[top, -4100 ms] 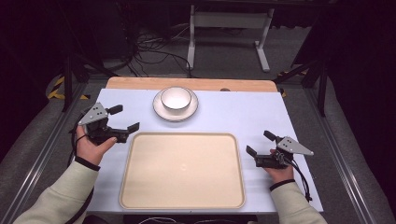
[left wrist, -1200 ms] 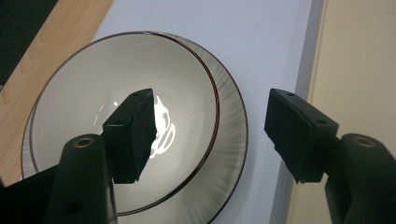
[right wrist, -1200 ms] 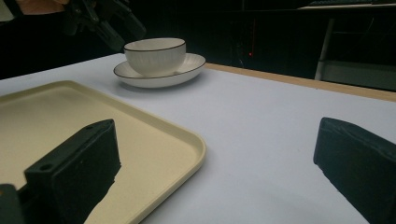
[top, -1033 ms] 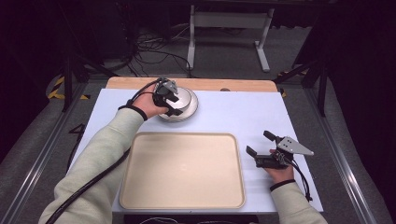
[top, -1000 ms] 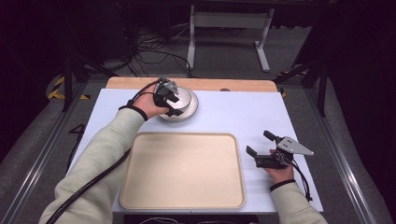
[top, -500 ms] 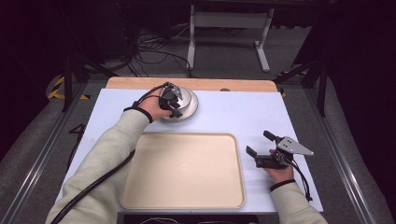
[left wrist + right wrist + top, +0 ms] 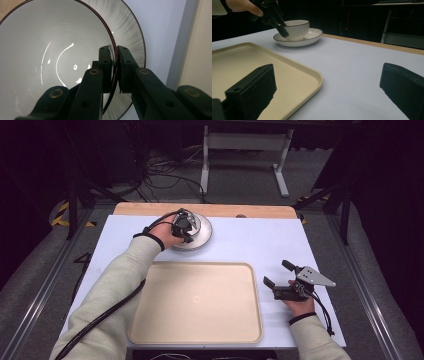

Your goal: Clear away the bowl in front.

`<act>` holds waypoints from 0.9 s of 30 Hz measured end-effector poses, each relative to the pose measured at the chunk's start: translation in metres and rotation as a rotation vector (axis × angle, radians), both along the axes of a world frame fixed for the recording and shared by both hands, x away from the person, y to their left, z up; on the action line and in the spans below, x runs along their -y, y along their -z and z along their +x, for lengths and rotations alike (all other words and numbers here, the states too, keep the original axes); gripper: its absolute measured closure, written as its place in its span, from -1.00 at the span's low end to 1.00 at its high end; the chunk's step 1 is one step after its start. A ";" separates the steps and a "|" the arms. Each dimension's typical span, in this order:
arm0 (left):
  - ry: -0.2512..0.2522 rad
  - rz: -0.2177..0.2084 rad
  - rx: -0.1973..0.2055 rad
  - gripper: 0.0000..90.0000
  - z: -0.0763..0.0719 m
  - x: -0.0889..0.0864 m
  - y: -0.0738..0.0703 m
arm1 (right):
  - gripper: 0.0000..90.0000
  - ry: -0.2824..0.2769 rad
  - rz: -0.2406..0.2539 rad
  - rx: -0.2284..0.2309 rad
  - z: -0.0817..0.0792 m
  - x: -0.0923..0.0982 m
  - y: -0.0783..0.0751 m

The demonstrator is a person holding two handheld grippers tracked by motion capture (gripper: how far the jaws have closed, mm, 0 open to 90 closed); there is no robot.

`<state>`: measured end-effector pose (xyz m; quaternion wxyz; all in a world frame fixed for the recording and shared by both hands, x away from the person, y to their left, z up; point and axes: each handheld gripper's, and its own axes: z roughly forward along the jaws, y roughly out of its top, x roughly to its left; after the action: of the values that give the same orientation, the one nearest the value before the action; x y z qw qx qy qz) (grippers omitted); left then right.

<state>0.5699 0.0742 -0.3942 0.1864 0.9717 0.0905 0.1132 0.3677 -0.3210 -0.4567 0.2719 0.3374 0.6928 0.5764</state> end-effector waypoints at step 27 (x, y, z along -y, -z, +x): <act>0.018 0.023 0.039 0.85 -0.015 -0.004 -0.038 | -0.98 0.000 0.004 -0.001 0.001 0.000 0.000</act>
<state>0.5546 0.0782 -0.3564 0.1779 0.9722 0.0766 0.1317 0.3682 -0.3213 -0.4567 0.2708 0.3382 0.6919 0.5775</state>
